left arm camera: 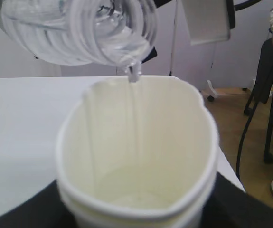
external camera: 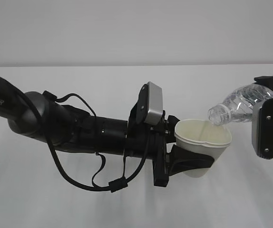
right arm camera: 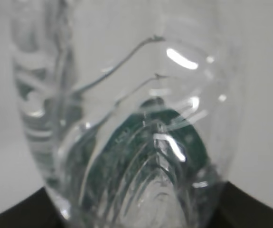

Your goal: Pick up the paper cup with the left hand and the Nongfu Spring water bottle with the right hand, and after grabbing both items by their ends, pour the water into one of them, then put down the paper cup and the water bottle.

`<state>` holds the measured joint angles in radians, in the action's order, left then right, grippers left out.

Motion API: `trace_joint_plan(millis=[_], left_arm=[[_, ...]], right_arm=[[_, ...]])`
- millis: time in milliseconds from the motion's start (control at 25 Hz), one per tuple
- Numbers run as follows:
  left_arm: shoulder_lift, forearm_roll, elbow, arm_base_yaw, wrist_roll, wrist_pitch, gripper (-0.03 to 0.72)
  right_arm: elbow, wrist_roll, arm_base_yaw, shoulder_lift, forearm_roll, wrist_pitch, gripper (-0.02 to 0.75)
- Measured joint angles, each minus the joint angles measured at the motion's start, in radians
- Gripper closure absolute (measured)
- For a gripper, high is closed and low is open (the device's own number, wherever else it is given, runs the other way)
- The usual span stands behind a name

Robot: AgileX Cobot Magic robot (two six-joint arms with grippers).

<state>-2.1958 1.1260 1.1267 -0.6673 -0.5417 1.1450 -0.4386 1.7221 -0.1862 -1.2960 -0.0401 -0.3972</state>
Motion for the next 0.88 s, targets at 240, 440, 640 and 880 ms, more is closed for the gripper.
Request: trace_joint_plan(millis=[240,440,640,880], left_arm=[[0.000,0.000,0.000,0.000,0.000,0.000,0.291],[0.000,0.000,0.000,0.000,0.000,0.000,0.291],[0.000,0.000,0.000,0.000,0.000,0.000,0.291],[0.000,0.000,0.000,0.000,0.000,0.000,0.292]], right_arm=[[0.000,0.005,0.000,0.000,0.000,0.000,0.342],[0.000,0.012,0.000,0.000,0.000,0.000,0.342],[0.000,0.016,0.000,0.000,0.000,0.000,0.343],[0.000,0.017,0.000,0.000,0.000,0.000,0.343]])
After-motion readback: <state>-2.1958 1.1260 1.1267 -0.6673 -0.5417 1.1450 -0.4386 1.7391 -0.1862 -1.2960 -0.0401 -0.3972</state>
